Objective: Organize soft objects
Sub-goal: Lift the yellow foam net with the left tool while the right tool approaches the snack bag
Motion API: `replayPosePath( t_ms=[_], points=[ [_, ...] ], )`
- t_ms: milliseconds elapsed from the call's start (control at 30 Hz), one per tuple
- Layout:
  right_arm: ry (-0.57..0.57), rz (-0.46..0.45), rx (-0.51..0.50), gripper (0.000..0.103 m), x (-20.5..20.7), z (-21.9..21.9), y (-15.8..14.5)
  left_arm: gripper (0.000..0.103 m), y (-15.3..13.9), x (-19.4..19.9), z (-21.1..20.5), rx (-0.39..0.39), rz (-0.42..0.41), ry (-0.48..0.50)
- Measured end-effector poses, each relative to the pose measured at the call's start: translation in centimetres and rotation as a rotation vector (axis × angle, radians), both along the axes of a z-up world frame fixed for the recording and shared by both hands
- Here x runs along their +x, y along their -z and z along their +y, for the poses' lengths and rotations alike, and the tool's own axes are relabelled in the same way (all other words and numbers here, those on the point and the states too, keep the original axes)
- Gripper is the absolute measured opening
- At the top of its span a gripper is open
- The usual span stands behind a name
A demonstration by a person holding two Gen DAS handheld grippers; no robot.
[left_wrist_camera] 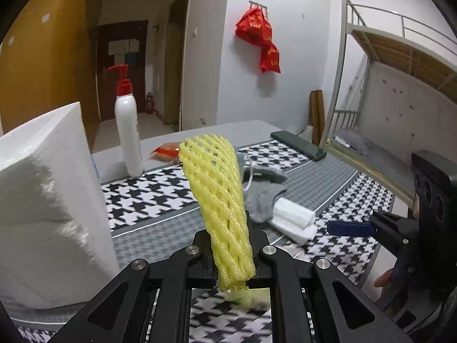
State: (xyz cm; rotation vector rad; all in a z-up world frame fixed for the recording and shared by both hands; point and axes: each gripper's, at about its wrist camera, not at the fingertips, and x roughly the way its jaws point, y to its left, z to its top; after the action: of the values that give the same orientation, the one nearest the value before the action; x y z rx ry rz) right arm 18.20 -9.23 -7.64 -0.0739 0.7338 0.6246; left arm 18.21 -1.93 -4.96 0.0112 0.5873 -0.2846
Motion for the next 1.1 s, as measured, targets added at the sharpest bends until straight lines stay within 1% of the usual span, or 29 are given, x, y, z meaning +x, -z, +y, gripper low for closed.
replayPosePath(
  t_ms=[67,133,167,233,367,433,500,533,600,733,900,1100],
  points=[
    [-0.016,0.009,0.005,0.103,0.1,0.6,0.1,0.013,-0.1,-0.1,0.5,0.0,-0.008,-0.002],
    [-0.028,0.014,-0.003,0.103,0.2,1.3,0.1,0.013,-0.1,0.0,1.1,-0.03,-0.005,0.009],
    [-0.03,0.009,-0.012,0.103,0.2,1.6,0.1,0.013,0.0,-0.1,1.3,-0.043,-0.005,0.013],
    [-0.038,0.001,-0.043,0.103,0.2,2.3,0.2,0.013,0.0,-0.2,1.4,-0.043,-0.011,0.012],
    [-0.053,0.028,-0.076,0.103,0.8,3.4,0.8,0.013,0.0,-0.3,2.0,-0.066,-0.013,0.013],
    [-0.056,0.027,-0.092,0.103,0.9,3.9,1.0,0.013,0.3,-0.2,2.2,-0.076,-0.005,0.006],
    [-0.06,0.029,-0.106,0.103,1.2,4.1,1.2,0.013,0.8,0.1,2.2,-0.083,0.021,-0.004],
    [-0.059,0.03,-0.116,0.103,1.3,4.2,1.3,0.013,1.1,0.4,2.3,-0.084,0.045,-0.007],
    [-0.061,0.038,-0.139,0.103,1.7,4.4,1.5,0.013,1.3,0.6,2.4,-0.09,0.062,-0.012],
    [-0.064,0.064,-0.163,0.103,2.7,4.9,1.8,0.013,1.5,0.7,2.8,-0.092,0.064,-0.036],
    [-0.078,0.062,-0.183,0.103,2.5,5.3,1.9,0.013,1.9,0.9,3.3,-0.091,0.077,-0.071],
    [-0.073,0.066,-0.19,0.103,2.2,5.3,2.4,0.013,1.7,0.6,3.3,-0.088,0.062,-0.061]
  ],
)
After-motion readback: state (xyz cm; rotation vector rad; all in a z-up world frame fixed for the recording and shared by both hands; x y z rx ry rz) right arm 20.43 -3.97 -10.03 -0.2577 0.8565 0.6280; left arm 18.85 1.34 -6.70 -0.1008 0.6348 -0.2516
